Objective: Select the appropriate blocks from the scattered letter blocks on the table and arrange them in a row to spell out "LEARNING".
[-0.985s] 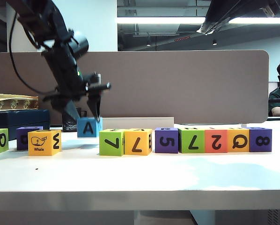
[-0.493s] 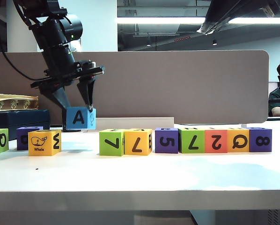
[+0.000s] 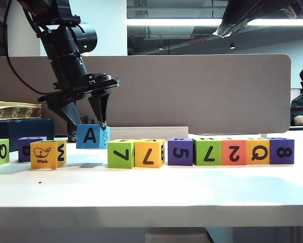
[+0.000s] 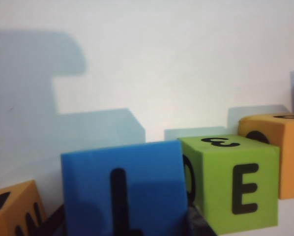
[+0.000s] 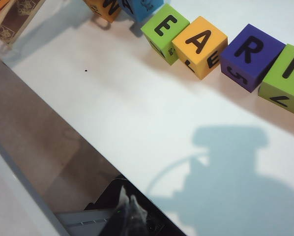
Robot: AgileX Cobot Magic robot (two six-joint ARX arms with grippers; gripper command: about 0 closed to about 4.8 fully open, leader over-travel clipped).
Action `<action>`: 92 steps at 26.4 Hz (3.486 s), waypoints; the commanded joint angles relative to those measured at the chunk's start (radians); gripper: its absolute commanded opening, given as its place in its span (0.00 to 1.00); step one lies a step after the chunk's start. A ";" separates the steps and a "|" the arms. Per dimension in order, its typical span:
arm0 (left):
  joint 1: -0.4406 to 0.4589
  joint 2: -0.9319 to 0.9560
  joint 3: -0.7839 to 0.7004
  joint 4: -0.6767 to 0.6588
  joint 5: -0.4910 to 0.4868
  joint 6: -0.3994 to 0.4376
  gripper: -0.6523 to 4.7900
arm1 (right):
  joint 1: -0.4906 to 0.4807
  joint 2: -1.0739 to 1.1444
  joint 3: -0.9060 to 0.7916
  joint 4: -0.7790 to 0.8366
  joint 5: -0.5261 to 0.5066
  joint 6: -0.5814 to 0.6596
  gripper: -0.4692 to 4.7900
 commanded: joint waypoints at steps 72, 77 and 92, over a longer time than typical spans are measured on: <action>-0.022 0.004 -0.074 -0.058 -0.147 0.145 0.15 | 0.001 -0.003 0.004 -0.005 -0.002 -0.003 0.09; -0.023 0.004 -0.095 -0.014 -0.071 0.104 0.15 | 0.001 -0.003 0.004 -0.012 -0.002 -0.003 0.09; -0.023 0.003 -0.109 0.004 0.002 0.068 0.14 | 0.001 -0.003 0.004 -0.012 -0.002 -0.003 0.09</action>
